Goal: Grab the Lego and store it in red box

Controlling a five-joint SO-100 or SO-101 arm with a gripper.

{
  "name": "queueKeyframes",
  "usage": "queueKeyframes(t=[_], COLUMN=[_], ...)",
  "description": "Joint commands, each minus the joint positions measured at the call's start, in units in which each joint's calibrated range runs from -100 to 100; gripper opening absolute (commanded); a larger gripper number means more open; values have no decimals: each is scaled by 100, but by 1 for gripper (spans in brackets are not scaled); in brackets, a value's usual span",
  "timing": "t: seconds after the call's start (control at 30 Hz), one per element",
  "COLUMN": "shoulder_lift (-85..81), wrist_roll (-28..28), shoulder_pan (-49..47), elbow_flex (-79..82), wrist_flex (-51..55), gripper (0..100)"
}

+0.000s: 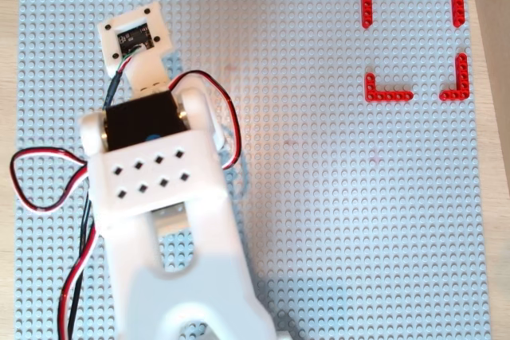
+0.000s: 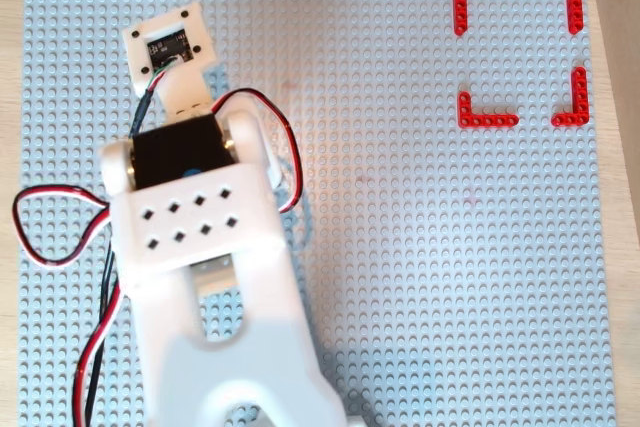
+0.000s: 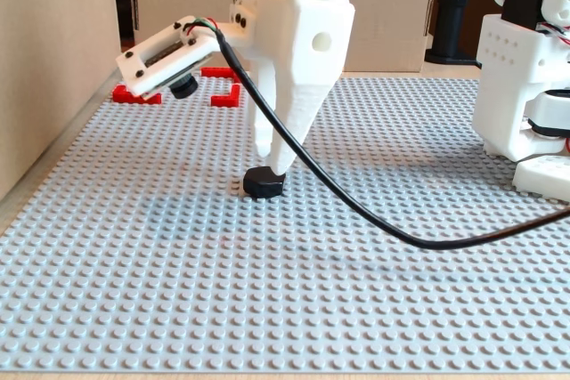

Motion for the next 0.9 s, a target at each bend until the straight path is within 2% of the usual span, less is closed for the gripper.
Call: queueKeyframes(t=[0.0, 0.53, 0.87], shoulder_lift=[-27, 23, 1040], wrist_roll=[22, -14, -160], shoulder_pan=[14, -23, -31], elbow_flex=[288, 279, -694], wrist_flex=[-293, -381, 145], gripper=[12, 12, 12])
